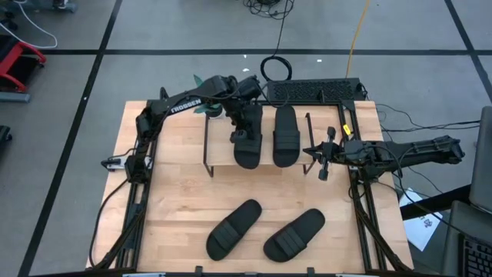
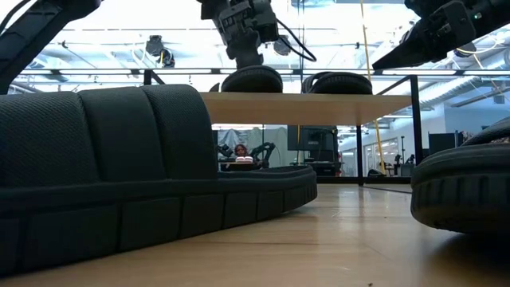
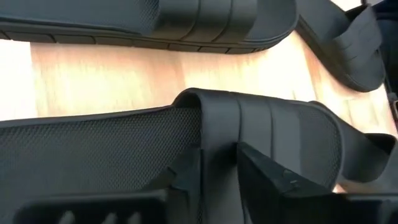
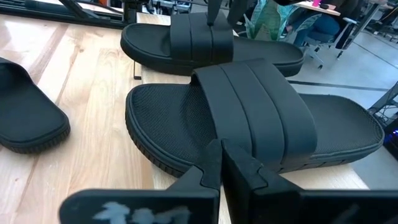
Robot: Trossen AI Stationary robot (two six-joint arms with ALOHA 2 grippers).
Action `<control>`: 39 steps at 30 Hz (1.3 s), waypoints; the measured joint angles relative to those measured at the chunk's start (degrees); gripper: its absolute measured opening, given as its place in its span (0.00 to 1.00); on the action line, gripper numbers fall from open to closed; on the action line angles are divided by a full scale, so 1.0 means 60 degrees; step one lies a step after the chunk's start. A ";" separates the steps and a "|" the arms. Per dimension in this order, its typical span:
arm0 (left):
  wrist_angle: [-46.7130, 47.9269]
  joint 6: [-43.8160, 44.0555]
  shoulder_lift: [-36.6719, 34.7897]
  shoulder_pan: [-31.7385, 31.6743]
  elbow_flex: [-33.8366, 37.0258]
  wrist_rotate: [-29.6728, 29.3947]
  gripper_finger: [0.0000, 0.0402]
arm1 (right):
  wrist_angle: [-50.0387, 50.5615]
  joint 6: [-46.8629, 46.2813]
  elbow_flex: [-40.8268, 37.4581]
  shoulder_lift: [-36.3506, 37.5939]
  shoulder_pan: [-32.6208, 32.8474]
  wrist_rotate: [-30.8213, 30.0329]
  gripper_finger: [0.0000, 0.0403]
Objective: Pick and place slides into the shelf
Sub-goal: Put the left slide on the shelf
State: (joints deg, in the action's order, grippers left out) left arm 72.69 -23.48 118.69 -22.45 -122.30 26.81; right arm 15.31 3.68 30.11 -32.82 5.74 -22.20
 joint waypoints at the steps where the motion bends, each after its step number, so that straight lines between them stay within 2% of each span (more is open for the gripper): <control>1: 0.0004 0.0006 0.0000 0.0017 0.0000 -0.0024 0.28 | 0.0004 0.0000 0.0000 0.0000 -0.0003 0.0000 0.00; 14: 0.0017 -0.0095 -0.0056 0.0321 -0.0004 -0.1568 0.70 | 0.0007 -0.0004 0.0000 0.0003 0.0000 0.0004 0.00; 20: 0.0149 -0.0573 -0.0427 0.0462 -0.0025 -0.1861 0.80 | -0.0170 -0.0003 -0.0202 0.0007 -0.0003 0.0007 0.00; 25: 0.0133 -0.0458 -0.1098 0.0583 -0.0025 -0.1872 0.83 | -0.0608 0.0327 -0.0580 0.0013 -0.0002 -0.0009 0.00; 29: 0.0449 -0.0112 -0.1587 0.0802 -0.0025 -0.1869 0.80 | -0.0913 0.0511 -0.0634 0.0036 -0.0004 -0.0011 0.00; 32: 0.0870 -0.0099 -0.1835 0.1111 -0.0025 -0.1865 0.71 | -0.1026 0.0654 -0.0634 0.0043 0.0000 -0.0010 0.00; 35: 0.0983 -0.0071 -0.1949 0.1505 -0.0025 -0.1936 0.55 | -0.1017 0.0774 -0.0634 0.0051 0.0000 -0.0004 0.00; 39: 0.1446 0.0365 -0.1942 0.2052 -0.0025 -0.2653 0.27 | -0.1149 0.0768 -0.0634 0.0136 0.0095 0.0423 0.00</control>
State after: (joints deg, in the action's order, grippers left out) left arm 81.36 -21.29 107.04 -10.13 -122.45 10.89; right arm 8.41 8.29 26.30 -32.01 6.31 -19.66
